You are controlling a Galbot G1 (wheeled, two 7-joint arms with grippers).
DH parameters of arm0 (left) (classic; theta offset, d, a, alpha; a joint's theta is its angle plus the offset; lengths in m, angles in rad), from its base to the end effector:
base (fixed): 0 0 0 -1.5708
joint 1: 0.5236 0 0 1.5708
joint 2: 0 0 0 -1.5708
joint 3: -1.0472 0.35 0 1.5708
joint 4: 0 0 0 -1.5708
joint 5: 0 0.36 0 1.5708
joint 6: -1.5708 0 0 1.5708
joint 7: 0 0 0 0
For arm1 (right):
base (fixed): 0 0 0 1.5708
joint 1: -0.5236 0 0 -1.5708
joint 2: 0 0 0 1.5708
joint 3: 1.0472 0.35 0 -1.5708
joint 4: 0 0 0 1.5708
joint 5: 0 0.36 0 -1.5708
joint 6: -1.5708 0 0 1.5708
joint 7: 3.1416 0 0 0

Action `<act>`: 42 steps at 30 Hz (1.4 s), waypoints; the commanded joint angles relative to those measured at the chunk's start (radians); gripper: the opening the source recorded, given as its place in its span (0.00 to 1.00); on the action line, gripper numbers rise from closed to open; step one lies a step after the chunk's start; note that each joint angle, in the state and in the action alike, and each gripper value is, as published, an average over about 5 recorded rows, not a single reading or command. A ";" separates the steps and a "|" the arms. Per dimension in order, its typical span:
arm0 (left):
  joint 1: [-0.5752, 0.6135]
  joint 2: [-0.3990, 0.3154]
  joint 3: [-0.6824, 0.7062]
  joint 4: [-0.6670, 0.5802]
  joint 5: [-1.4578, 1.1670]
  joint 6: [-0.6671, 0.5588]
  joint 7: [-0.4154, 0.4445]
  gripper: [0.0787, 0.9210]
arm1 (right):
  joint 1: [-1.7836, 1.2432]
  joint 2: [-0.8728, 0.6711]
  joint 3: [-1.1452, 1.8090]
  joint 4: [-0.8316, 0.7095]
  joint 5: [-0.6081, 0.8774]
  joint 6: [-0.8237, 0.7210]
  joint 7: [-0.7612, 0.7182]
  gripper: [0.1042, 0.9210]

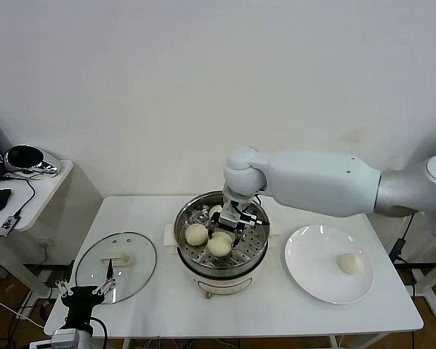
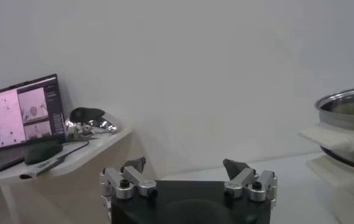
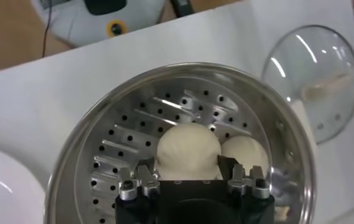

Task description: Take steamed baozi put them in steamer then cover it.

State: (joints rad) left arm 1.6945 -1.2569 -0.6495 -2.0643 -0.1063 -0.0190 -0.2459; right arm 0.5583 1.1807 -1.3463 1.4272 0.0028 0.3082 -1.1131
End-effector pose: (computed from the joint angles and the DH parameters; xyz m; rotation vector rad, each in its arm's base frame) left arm 0.1554 0.0933 -0.3160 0.2824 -3.0190 -0.3618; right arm 0.5042 0.1622 -0.0876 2.1649 -0.4438 2.1714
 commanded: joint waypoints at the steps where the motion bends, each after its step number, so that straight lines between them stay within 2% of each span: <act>1: 0.001 -0.002 0.000 0.000 0.001 -0.001 -0.001 0.88 | -0.005 0.023 -0.017 -0.015 -0.048 0.081 -0.001 0.66; 8: 0.004 -0.004 -0.001 -0.001 0.002 -0.002 -0.002 0.88 | -0.002 0.017 -0.020 -0.008 -0.043 0.098 0.003 0.68; 16: 0.003 -0.002 -0.001 -0.008 0.002 0.000 -0.001 0.88 | 0.042 -0.025 0.010 0.011 0.021 0.068 0.020 0.86; 19: 0.002 0.000 -0.003 -0.009 0.002 0.000 -0.001 0.88 | 0.079 -0.074 0.033 0.030 0.056 0.019 -0.006 0.88; 22: 0.002 0.004 -0.005 -0.010 0.002 0.000 -0.001 0.88 | 0.117 -0.152 0.052 0.060 0.098 -0.103 -0.044 0.88; 25: 0.002 0.009 -0.006 -0.010 0.002 0.000 0.000 0.88 | 0.153 -0.255 0.056 0.107 0.144 -0.290 -0.077 0.88; 30: -0.003 0.020 -0.002 -0.007 0.004 0.000 0.002 0.88 | 0.168 -0.450 0.068 0.195 0.202 -0.573 -0.060 0.88; 36: -0.014 0.028 0.013 0.001 0.007 0.002 0.003 0.88 | 0.125 -0.711 0.077 0.304 0.196 -0.694 -0.037 0.88; 42: -0.021 0.030 0.031 0.012 0.016 0.001 0.004 0.88 | -0.098 -0.892 0.229 0.303 0.022 -0.657 -0.040 0.88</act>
State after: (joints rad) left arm 1.6751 -1.2292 -0.6313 -2.0582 -0.0953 -0.0178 -0.2430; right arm 0.6345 0.6221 -1.2496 1.6549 0.1301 -0.1989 -1.1520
